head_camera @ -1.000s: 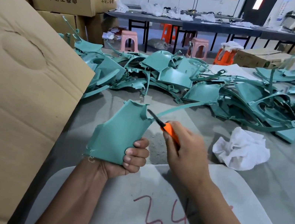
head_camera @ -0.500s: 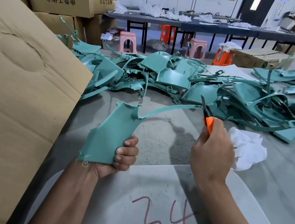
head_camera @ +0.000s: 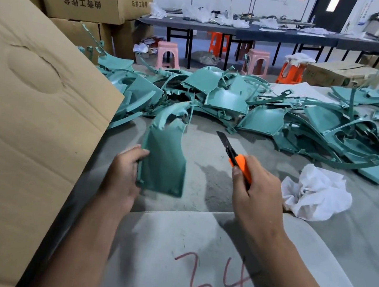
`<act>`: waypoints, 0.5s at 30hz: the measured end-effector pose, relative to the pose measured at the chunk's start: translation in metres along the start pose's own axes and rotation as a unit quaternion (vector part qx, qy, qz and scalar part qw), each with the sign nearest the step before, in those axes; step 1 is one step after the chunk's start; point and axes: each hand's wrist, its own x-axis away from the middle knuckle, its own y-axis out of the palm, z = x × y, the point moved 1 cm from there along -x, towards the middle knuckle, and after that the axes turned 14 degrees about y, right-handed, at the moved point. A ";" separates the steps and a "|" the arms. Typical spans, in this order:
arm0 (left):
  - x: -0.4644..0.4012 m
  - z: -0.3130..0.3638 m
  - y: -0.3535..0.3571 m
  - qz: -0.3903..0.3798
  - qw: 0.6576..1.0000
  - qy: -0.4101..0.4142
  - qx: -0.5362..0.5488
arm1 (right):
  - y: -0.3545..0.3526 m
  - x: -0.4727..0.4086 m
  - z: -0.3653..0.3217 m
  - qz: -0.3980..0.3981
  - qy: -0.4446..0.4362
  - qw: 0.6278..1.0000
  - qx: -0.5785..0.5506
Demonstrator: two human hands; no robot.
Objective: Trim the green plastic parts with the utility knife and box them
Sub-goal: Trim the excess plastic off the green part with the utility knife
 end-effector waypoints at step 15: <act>0.014 -0.006 0.035 -0.027 0.898 0.360 -0.250 | 0.010 0.008 -0.013 -0.036 -0.063 0.997 -0.027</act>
